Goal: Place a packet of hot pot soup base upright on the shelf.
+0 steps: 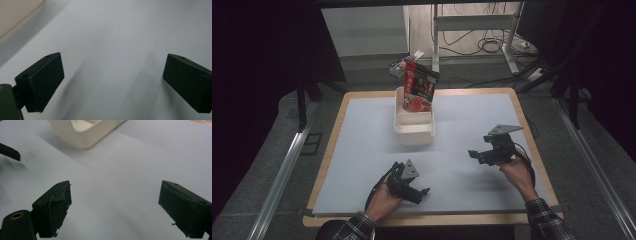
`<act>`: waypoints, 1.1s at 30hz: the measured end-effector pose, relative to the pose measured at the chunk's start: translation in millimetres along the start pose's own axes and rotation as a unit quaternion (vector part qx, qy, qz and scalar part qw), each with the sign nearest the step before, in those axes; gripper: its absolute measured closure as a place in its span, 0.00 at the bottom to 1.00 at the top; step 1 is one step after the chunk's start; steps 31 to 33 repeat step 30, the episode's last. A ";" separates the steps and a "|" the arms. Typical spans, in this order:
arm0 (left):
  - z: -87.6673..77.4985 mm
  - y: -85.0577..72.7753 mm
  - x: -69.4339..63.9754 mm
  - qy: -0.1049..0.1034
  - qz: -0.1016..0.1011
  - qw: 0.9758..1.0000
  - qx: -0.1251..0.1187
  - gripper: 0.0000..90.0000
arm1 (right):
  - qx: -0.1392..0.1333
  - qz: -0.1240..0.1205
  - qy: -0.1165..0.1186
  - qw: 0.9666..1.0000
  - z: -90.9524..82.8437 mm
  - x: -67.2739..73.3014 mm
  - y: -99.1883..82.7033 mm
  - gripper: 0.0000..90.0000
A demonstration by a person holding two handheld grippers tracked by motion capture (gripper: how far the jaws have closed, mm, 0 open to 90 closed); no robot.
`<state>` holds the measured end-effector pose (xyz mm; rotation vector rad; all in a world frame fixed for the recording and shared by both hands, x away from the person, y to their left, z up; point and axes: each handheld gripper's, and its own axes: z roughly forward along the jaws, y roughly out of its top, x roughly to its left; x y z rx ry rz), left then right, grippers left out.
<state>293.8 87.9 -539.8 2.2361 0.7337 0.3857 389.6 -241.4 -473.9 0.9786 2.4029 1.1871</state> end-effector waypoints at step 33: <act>1.1 -0.2 -4.9 -0.004 0.024 1.000 -0.010 0.02 | 0.061 -0.051 -0.046 0.996 -26.2 38.6 -58.7 0.11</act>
